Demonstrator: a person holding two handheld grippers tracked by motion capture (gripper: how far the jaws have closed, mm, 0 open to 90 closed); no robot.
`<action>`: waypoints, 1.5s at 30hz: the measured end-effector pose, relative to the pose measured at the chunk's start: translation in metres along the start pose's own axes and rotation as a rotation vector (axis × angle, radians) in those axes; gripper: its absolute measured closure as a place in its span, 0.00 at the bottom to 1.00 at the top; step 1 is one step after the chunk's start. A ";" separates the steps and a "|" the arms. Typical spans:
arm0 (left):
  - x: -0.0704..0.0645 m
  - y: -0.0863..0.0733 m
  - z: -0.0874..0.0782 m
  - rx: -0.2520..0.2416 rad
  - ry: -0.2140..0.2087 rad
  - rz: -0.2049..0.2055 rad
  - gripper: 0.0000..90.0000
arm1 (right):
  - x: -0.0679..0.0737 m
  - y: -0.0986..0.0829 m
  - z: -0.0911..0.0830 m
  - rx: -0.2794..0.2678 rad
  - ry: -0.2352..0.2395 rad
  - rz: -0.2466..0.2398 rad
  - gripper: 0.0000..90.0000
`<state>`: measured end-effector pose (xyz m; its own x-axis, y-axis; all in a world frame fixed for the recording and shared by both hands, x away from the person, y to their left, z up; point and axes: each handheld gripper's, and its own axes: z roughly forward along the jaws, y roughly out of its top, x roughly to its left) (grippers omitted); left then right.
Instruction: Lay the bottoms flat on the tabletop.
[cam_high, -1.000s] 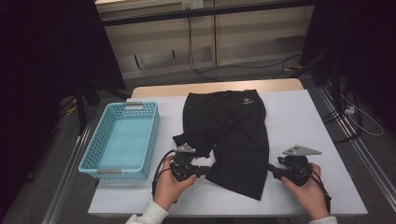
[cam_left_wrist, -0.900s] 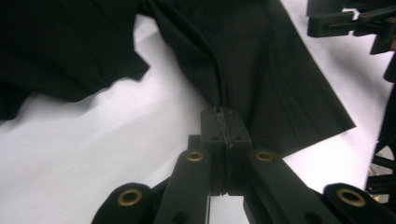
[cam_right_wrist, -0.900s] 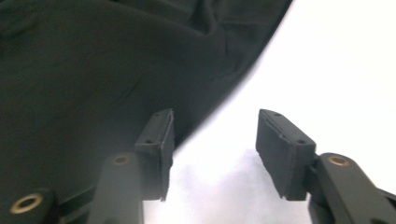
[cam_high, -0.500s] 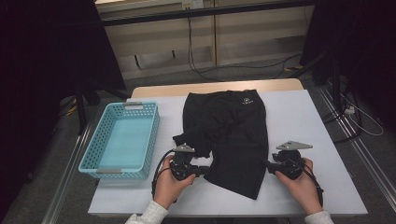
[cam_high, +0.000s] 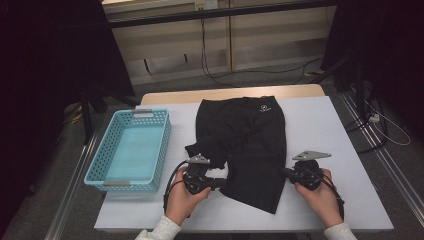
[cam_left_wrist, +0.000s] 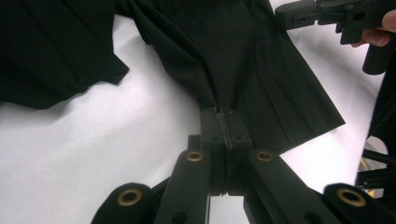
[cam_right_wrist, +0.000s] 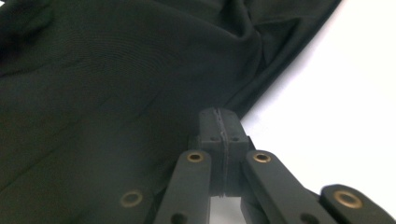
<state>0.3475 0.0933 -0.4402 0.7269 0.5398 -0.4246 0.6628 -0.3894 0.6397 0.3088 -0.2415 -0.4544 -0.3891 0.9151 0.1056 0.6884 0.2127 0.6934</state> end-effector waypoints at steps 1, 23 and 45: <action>-0.001 0.000 0.000 -0.005 -0.002 -0.003 1.00 | -0.002 0.000 -0.002 -0.003 -0.007 -0.005 1.00; 0.002 0.001 0.007 -0.069 0.059 0.080 0.47 | -0.004 -0.014 -0.019 -0.032 -0.057 0.016 0.53; 0.015 0.012 0.001 -0.098 0.144 0.135 0.23 | 0.025 -0.028 -0.024 0.036 -0.089 -0.006 0.44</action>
<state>0.3661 0.0958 -0.4393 0.7698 0.5916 -0.2396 0.5355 -0.3942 0.7469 0.2652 -0.2330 -0.4542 -0.3390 0.9401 0.0368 0.7082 0.2292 0.6677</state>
